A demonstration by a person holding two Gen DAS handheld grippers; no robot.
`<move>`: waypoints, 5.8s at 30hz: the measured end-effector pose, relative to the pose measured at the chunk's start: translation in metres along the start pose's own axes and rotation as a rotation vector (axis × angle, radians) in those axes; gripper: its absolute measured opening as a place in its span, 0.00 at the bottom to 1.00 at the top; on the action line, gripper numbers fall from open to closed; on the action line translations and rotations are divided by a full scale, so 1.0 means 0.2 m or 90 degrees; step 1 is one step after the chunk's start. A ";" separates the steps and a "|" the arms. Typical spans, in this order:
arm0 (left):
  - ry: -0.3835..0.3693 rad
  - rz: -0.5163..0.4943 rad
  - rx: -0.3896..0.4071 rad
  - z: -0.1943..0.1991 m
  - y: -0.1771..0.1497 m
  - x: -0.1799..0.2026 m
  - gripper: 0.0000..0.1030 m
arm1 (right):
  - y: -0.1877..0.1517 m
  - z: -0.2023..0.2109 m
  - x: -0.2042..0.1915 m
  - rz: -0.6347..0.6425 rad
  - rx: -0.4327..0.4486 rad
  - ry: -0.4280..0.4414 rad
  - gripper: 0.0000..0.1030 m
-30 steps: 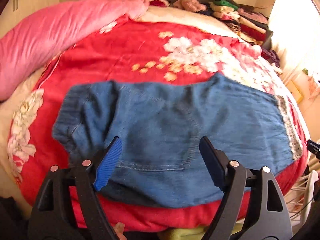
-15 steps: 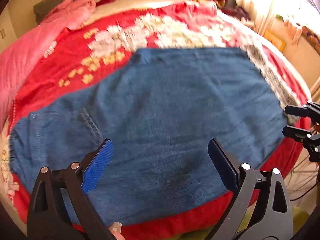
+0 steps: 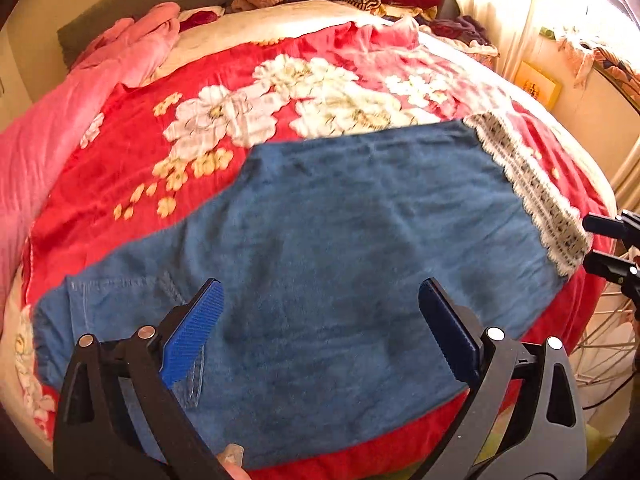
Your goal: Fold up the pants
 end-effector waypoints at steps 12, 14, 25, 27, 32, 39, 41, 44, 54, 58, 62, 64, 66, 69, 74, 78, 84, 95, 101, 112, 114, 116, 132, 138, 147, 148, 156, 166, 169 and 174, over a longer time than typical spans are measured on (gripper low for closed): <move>-0.044 -0.070 0.059 0.04 0.37 0.31 0.90 | -0.03 0.13 0.15 -0.040 0.033 -0.017 0.64; -0.059 -0.078 0.056 0.01 0.40 0.37 0.90 | -0.05 0.11 0.16 -0.049 0.029 -0.013 0.64; -0.076 -0.144 0.034 -0.28 0.55 0.65 0.89 | -0.08 -0.07 0.17 -0.085 0.006 0.028 0.65; -0.079 -0.153 0.034 -0.33 0.58 0.69 0.87 | -0.09 -0.10 0.18 -0.091 0.000 0.028 0.65; -0.114 -0.170 0.032 -0.40 0.59 0.79 0.83 | -0.10 -0.14 0.21 -0.114 0.005 0.039 0.65; -0.159 -0.186 0.021 -0.38 0.52 0.91 0.27 | -0.07 -0.17 0.21 -0.105 0.011 0.037 0.48; -0.133 -0.191 0.017 -0.38 0.51 0.90 0.18 | -0.05 -0.17 0.19 -0.105 0.013 0.055 0.31; -0.138 -0.160 0.015 -0.35 0.54 0.86 0.08 | -0.01 -0.15 0.14 -0.092 0.025 0.072 0.28; -0.218 -0.048 0.052 -0.15 0.59 0.51 0.04 | 0.26 -0.16 -0.32 0.033 0.049 0.167 0.28; -0.194 0.001 0.056 -0.13 0.53 0.22 0.04 | 0.33 -0.28 -0.53 0.089 0.019 0.194 0.28; -0.177 0.049 0.033 -0.21 0.43 -0.01 0.06 | 0.32 -0.47 -0.70 0.124 -0.034 0.212 0.28; -0.156 0.092 0.009 -0.28 0.36 -0.15 0.06 | 0.29 -0.57 -0.77 0.134 -0.060 0.218 0.28; -0.148 0.144 -0.010 -0.34 0.31 -0.28 0.06 | 0.26 -0.66 -0.83 0.143 -0.088 0.218 0.28; -0.138 0.228 -0.024 -0.39 0.24 -0.51 0.06 | 0.20 -0.75 -0.90 0.157 -0.122 0.217 0.27; -0.140 0.319 -0.010 -0.38 0.17 -0.72 0.07 | 0.13 -0.86 -1.04 0.182 -0.156 0.232 0.29; -0.162 0.350 -0.010 -0.37 0.15 -0.74 0.19 | 0.10 -0.90 -1.13 0.195 -0.168 0.265 0.38; -0.214 0.324 -0.013 -0.36 0.17 -0.58 0.32 | 0.22 -0.70 -1.02 0.173 -0.100 0.275 0.60; -0.273 0.342 -0.040 -0.42 0.16 -0.50 0.43 | 0.61 -0.72 -0.20 -0.026 -0.024 0.116 0.63; -0.221 0.297 -0.034 -0.45 0.18 -0.45 0.44 | 0.63 -0.96 -0.08 -0.070 -0.080 0.146 0.43; -0.156 0.235 -0.034 -0.48 0.14 -0.41 0.22 | 0.57 -0.92 -0.02 -0.026 -0.060 0.082 0.11; -0.156 0.241 -0.031 -0.47 0.13 -0.43 0.26 | 0.57 -0.91 -0.02 -0.030 -0.056 0.080 0.11; -0.144 0.238 -0.022 -0.44 0.13 -0.44 0.30 | 0.57 -0.86 -0.02 -0.033 -0.049 0.076 0.20; -0.113 0.272 -0.010 -0.01 -0.21 -0.61 0.57 | 0.20 -0.49 -0.38 0.044 -0.075 0.124 0.55; -0.143 0.245 -0.034 0.09 -0.36 -0.44 0.57 | 0.07 -0.49 -0.40 0.035 -0.090 0.124 0.55; -0.053 0.137 -0.075 0.01 -0.44 -0.28 0.57 | -0.01 -0.55 -0.46 0.088 -0.120 0.097 0.57; -0.052 0.134 -0.087 -0.01 -0.47 -0.28 0.57 | -0.03 -0.56 -0.44 0.105 -0.132 0.065 0.56; -0.059 0.134 -0.088 -0.01 -0.51 -0.30 0.57 | -0.10 -0.57 -0.37 0.132 -0.142 0.019 0.55; -0.064 0.142 -0.081 0.03 -0.53 -0.33 0.57 | -0.10 -0.57 -0.37 0.121 -0.150 0.021 0.57; -0.064 0.136 -0.074 0.04 -0.53 -0.33 0.57 | -0.09 -0.57 -0.37 0.121 -0.153 0.019 0.57; -0.064 0.138 -0.067 0.06 -0.53 -0.33 0.57 | -0.07 -0.54 -0.38 0.105 -0.141 0.026 0.60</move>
Point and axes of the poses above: each gripper's, at about its wrist camera, not at the fingertips, and z roughly against the way its jaws point, x to its right, y to its top, the point moved 9 cm from there along -z, roughly the way its jaws point, and after that the axes turned 15 degrees about y, right-handed, at the moved point
